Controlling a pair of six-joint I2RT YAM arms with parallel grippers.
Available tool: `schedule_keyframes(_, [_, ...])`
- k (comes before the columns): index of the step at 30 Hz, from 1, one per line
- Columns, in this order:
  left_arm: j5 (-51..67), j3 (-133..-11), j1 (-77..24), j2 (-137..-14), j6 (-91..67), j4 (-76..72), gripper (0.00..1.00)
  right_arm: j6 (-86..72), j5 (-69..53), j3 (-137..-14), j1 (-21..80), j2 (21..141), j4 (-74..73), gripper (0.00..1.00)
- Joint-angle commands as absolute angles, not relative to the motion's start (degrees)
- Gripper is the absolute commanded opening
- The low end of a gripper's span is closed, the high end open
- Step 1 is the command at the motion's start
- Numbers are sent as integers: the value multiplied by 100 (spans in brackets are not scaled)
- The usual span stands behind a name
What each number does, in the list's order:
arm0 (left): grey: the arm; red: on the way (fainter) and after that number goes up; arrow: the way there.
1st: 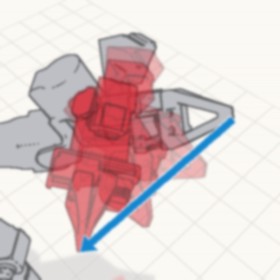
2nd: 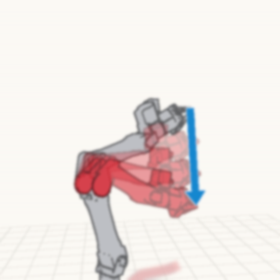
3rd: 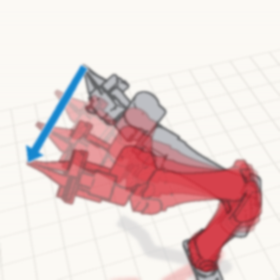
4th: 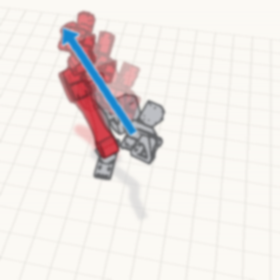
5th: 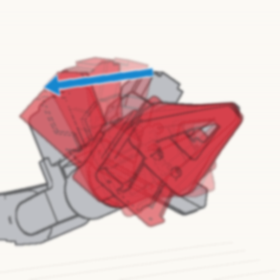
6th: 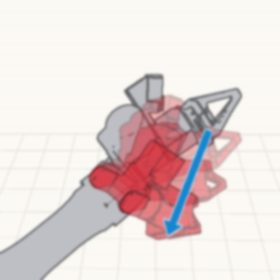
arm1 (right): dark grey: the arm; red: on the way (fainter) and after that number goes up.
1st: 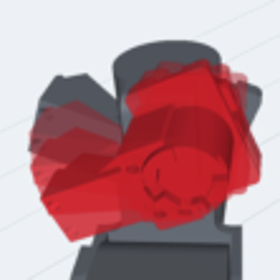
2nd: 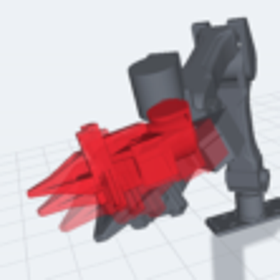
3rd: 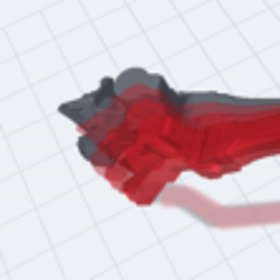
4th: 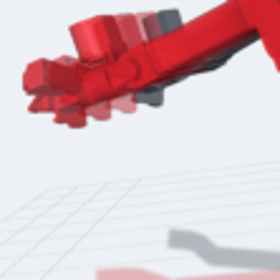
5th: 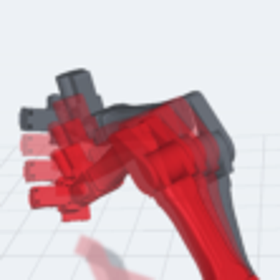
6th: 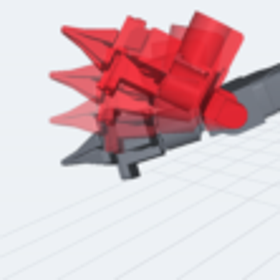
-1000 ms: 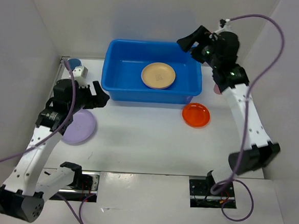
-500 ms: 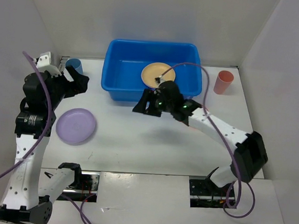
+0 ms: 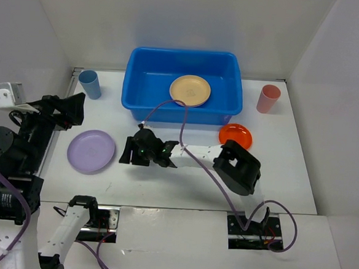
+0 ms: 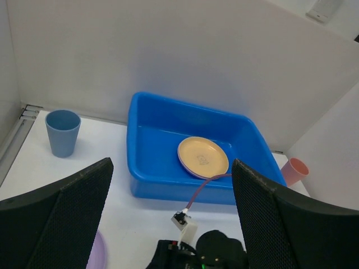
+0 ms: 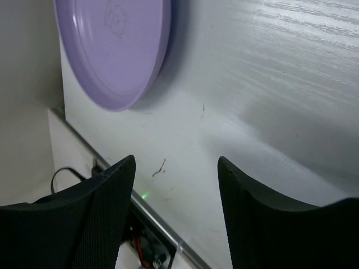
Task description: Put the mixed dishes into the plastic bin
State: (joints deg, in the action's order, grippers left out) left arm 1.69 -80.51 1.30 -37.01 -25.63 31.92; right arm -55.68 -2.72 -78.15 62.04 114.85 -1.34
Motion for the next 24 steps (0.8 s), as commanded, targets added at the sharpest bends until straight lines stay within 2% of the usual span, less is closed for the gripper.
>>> schedule_keyframes(1, [280,-8025,106,-3727,-2452,3226,92,-6134,474,-8112,6319,11802,685,65])
schedule_keyframes(4, [518,-7972,105,-3727,-2452,3173,92,-6328,588,-8112,6372,11996,1036,63])
schedule_keyframes(9, [825,-7621,105,-3674,-2575,3059,93,-6328,536,-8779,6372,12646,1090,63])
schedule_keyframes(20, [879,-7506,105,-3621,-2575,2988,94,-6451,483,-10238,6425,13798,344,63])
schedule_keyframes(21, [879,-7506,105,-3621,-2575,2988,94,-6451,483,-10239,6425,13851,343,60])
schedule_keyframes(24, [809,-7506,105,-3621,-2522,2988,94,-6513,483,-10371,6425,14009,212,39])
